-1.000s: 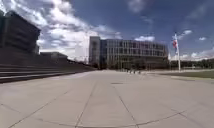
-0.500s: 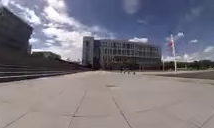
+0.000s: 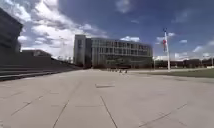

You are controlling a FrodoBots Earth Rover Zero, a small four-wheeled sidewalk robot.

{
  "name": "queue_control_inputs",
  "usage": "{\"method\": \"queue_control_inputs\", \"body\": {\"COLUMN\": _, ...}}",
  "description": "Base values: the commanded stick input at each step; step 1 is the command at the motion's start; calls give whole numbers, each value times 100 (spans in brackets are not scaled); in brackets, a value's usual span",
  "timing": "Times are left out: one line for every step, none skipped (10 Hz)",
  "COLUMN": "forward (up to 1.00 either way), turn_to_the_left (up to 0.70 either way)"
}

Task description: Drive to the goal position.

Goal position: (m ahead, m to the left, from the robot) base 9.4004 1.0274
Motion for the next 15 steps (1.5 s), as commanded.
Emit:
{"method": "queue_control_inputs", "body": {"forward": 100, "turn_to_the_left": 0}}
{"method": "queue_control_inputs", "body": {"forward": 100, "turn_to_the_left": 0}}
{"method": "queue_control_inputs", "body": {"forward": 100, "turn_to_the_left": 0}}
{"method": "queue_control_inputs", "body": {"forward": 100, "turn_to_the_left": 0}}
{"method": "queue_control_inputs", "body": {"forward": 100, "turn_to_the_left": 0}}
{"method": "queue_control_inputs", "body": {"forward": 100, "turn_to_the_left": 0}}
{"method": "queue_control_inputs", "body": {"forward": 100, "turn_to_the_left": 0}}
{"method": "queue_control_inputs", "body": {"forward": 100, "turn_to_the_left": 0}}
{"method": "queue_control_inputs", "body": {"forward": 100, "turn_to_the_left": 0}}
{"method": "queue_control_inputs", "body": {"forward": 100, "turn_to_the_left": 0}}
{"method": "queue_control_inputs", "body": {"forward": 100, "turn_to_the_left": -6}}
{"method": "queue_control_inputs", "body": {"forward": 100, "turn_to_the_left": -28}}
{"method": "queue_control_inputs", "body": {"forward": 100, "turn_to_the_left": -40}}
{"method": "queue_control_inputs", "body": {"forward": 100, "turn_to_the_left": -36}}
{"method": "queue_control_inputs", "body": {"forward": 100, "turn_to_the_left": -20}}
